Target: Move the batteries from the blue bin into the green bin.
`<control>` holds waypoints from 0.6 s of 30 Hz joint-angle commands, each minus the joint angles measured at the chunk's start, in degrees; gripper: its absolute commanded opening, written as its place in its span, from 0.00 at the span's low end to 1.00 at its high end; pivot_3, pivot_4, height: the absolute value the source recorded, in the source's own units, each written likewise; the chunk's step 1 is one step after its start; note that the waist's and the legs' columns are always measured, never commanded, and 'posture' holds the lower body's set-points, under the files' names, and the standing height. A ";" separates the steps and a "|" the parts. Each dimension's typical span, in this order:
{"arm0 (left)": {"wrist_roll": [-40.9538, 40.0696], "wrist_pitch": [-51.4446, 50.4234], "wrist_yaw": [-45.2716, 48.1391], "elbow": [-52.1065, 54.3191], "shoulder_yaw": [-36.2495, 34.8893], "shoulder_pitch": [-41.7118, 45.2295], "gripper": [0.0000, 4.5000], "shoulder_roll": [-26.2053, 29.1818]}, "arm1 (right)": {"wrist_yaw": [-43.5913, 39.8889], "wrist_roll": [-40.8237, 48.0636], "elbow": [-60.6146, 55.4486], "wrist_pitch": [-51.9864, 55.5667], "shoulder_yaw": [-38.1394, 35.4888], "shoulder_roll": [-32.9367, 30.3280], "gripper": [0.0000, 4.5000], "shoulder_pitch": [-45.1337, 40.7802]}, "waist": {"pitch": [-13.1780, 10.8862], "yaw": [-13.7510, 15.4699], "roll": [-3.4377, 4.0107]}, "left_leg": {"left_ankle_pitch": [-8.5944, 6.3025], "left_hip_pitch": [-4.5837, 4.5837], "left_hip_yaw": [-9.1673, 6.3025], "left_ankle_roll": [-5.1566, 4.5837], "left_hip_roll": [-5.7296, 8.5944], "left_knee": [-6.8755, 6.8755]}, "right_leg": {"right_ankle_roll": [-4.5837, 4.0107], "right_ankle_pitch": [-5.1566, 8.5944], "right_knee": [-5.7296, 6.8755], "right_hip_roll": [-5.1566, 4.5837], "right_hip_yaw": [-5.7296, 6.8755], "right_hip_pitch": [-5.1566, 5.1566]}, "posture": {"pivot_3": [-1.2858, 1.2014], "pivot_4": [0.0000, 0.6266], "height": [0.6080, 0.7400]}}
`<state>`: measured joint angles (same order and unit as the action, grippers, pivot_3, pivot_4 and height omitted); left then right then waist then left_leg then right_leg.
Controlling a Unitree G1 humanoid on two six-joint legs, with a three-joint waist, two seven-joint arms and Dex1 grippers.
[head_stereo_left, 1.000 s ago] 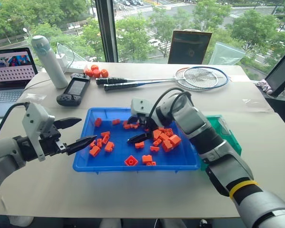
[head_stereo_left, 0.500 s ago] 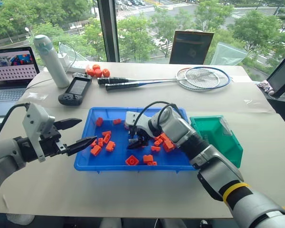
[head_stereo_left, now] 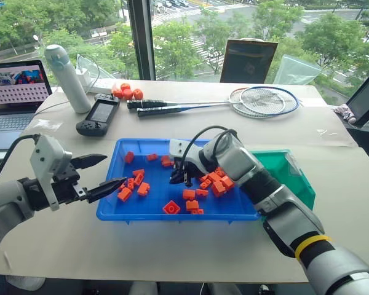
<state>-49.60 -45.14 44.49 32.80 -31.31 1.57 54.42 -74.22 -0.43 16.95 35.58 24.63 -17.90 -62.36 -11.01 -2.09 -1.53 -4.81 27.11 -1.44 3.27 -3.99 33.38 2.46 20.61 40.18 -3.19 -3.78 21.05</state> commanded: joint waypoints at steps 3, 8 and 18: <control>-4.40 0.61 0.80 -0.82 1.06 5.44 1.00 -0.57 | -1.08 6.30 -4.38 3.34 -11.56 -9.04 0.06 -5.62 | -0.01 0.42 0.00 | 0.00 0.01 0.00 0.00 0.00 0.00 | 0.00 0.00 -0.01 0.00 0.01 0.02 | 0.52 0.24 0.76; -7.57 0.51 -0.20 -2.71 5.20 13.05 1.00 -2.62 | 1.13 1.10 0.27 -0.82 -11.78 -22.50 0.06 -4.90 | 0.00 1.65 -0.02 | -0.06 0.07 0.01 -0.09 0.04 0.24 | 0.02 0.01 -0.09 -0.04 0.05 -0.04 | 0.52 0.24 0.76; -8.47 -0.11 0.74 -5.71 12.41 22.93 1.00 -3.02 | 1.87 -2.94 -0.58 -0.92 -10.95 -37.10 0.06 5.46 | -0.04 0.51 0.04 | -0.10 0.14 0.06 -0.15 0.04 0.33 | 0.03 0.00 -0.07 -0.04 -0.05 -0.03 | 0.52 0.24 0.76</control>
<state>-58.69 -45.40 44.26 27.63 -19.96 23.22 50.54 -71.90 -3.28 20.54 34.86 14.21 -53.67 -58.42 -11.05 -1.59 -1.49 -4.91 27.24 -1.37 3.12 -3.95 33.71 2.50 20.61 40.11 -3.23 -3.85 21.03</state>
